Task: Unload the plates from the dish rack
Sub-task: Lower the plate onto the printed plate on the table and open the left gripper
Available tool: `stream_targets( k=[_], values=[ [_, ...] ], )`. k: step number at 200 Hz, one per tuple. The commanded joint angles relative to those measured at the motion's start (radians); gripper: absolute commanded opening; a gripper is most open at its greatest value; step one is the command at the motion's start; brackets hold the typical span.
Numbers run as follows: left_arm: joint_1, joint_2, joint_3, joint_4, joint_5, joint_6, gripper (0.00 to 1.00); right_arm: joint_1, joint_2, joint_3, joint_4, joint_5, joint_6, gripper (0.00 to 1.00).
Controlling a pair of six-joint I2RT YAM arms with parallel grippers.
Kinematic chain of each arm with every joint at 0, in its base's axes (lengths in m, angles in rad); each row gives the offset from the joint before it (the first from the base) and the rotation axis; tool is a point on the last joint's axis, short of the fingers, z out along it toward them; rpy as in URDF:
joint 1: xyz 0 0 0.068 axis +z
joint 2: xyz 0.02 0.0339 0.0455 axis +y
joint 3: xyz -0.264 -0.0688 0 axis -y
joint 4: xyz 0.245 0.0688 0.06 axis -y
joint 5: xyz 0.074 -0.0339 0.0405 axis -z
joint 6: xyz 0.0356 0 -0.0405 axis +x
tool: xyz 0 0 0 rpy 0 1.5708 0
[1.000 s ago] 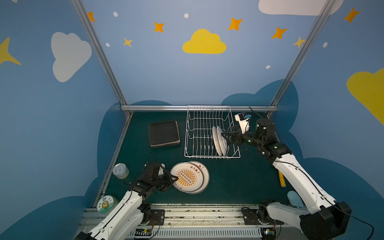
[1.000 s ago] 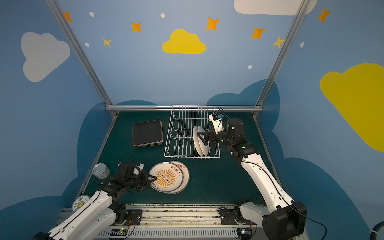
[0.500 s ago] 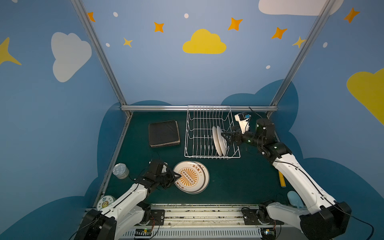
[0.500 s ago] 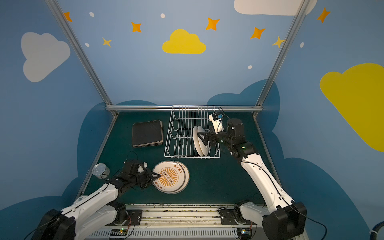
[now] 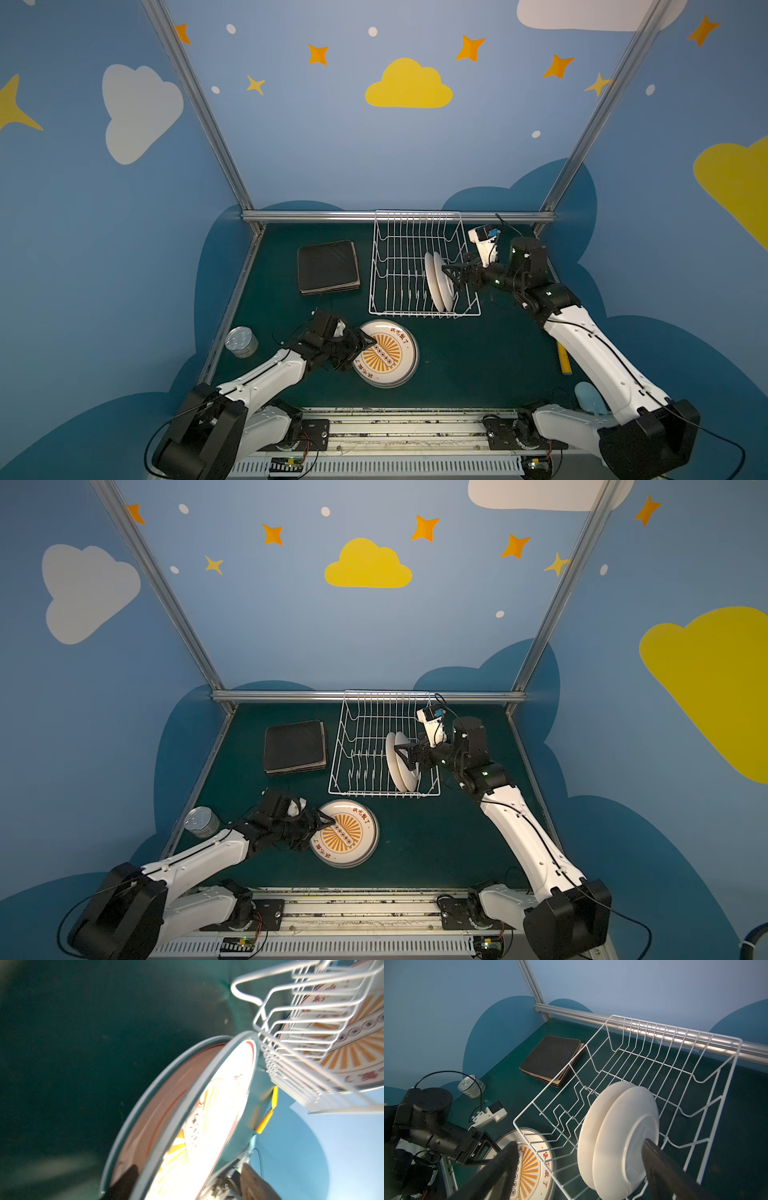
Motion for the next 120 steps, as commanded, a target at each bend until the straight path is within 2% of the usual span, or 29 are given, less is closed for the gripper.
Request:
stream_targets(
  k=[1,41,120],
  values=[
    [-0.001,0.003,0.025,-0.1,-0.019,0.029,0.88,0.003,0.003,0.021,0.013,0.004,0.006,0.92],
    [0.0,-0.027,0.062,-0.206,-0.049,0.044,0.99,0.003,0.011,0.022,0.013,0.002,0.005,0.92],
    [0.0,-0.115,0.075,-0.267,-0.147,0.039,0.99,0.004,0.019,0.027,0.012,-0.002,0.007,0.92]
  ],
)
